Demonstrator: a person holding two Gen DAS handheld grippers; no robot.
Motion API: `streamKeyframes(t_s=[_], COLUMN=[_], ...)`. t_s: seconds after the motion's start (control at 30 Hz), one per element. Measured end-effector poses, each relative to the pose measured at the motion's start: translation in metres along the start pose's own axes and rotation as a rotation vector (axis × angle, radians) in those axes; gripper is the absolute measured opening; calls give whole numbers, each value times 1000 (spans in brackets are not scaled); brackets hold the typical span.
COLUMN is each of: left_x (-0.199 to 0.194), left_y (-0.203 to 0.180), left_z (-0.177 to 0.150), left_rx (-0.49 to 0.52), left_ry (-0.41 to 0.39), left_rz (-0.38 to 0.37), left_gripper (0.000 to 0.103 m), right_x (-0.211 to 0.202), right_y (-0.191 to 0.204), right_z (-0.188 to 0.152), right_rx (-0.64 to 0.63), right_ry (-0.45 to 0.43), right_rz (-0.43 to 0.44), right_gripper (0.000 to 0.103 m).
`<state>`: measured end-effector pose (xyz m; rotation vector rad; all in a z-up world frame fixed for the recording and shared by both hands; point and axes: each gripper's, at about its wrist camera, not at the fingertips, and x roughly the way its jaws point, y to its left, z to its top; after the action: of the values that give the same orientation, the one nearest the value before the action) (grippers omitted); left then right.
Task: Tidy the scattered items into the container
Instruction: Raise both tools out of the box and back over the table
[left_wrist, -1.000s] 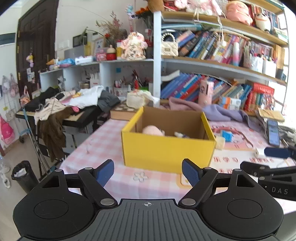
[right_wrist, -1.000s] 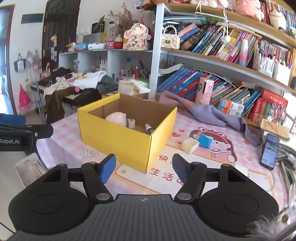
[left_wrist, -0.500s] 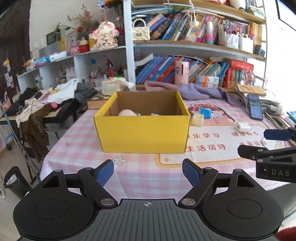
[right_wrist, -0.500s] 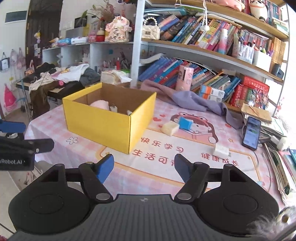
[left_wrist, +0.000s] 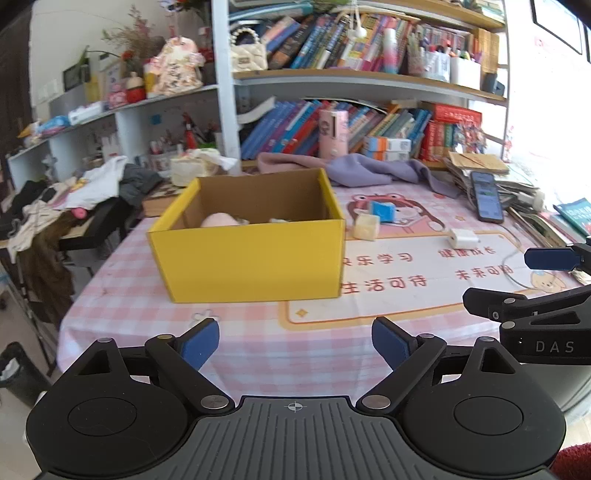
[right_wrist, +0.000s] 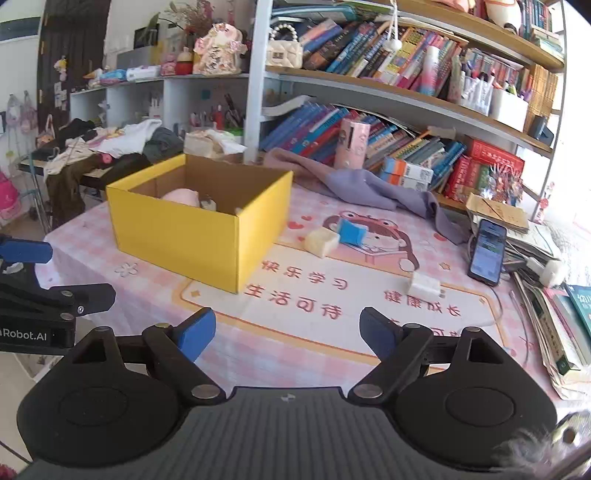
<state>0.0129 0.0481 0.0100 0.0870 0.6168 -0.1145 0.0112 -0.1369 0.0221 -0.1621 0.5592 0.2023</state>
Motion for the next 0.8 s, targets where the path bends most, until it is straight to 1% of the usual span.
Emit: streamKeyframes(t_s=[0.47, 0.63, 0.7, 0.8], left_x=[31, 43, 47, 54], left_y=[-53, -72, -79, -88], left_z=[11, 15, 19, 24], left_rx=[86, 127, 144, 161], left_ry=[37, 45, 39, 38], left_rz=[-134, -178, -191, -210], left_gripper=[94, 94, 94, 94], right_x=[3, 2, 4, 10], right_y=[-49, -57, -64, -78], right_z=[-14, -17, -18, -19], right_rx=[75, -3, 3, 47], right_ry=[60, 27, 34, 66], right_rz=[-106, -167, -175, -184], right_gripper=[85, 86, 86, 86])
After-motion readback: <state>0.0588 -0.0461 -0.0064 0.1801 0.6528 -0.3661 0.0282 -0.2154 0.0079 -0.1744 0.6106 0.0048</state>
